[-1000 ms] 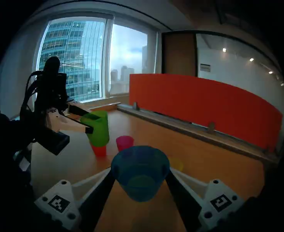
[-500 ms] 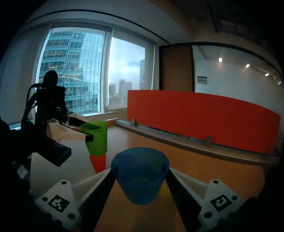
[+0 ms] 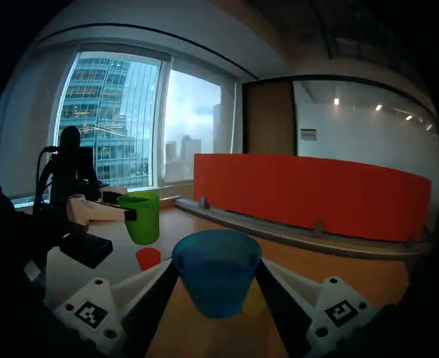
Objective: Pour water
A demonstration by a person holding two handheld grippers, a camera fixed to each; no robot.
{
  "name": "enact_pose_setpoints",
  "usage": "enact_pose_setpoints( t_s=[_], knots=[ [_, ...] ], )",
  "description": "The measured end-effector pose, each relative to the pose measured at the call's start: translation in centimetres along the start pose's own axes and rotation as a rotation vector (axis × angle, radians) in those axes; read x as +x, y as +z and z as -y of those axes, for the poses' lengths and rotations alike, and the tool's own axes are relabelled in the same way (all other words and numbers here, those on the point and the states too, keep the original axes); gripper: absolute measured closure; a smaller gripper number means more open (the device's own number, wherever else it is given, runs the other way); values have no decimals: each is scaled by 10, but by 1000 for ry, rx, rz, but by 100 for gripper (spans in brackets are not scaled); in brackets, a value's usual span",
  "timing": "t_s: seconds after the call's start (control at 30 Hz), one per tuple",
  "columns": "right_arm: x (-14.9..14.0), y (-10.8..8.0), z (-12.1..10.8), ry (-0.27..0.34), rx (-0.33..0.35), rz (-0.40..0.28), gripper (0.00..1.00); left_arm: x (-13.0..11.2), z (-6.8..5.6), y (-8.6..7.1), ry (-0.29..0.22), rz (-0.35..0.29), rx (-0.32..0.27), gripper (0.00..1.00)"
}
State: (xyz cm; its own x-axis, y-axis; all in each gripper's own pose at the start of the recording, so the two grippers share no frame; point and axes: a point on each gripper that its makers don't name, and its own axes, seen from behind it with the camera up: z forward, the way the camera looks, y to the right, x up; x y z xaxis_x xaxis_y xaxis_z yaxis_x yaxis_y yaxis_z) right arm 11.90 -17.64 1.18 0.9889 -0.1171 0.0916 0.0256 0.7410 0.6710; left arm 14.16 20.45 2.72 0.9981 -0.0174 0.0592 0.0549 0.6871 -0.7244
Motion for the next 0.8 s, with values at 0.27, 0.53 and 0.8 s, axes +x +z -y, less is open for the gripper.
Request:
enact_pose_setpoints(
  t_s=[0.27, 0.53, 0.8],
  knots=[
    [5, 0, 1, -11, 4, -4, 10, -3, 1, -2, 14, 0, 6, 12],
    [11, 1, 2, -46, 17, -1, 10, -8, -5, -1, 14, 8, -10, 13],
    [26, 2, 3, -122, 34, -1, 10, -16, -12, -2, 19, 23, -24, 13]
  ],
)
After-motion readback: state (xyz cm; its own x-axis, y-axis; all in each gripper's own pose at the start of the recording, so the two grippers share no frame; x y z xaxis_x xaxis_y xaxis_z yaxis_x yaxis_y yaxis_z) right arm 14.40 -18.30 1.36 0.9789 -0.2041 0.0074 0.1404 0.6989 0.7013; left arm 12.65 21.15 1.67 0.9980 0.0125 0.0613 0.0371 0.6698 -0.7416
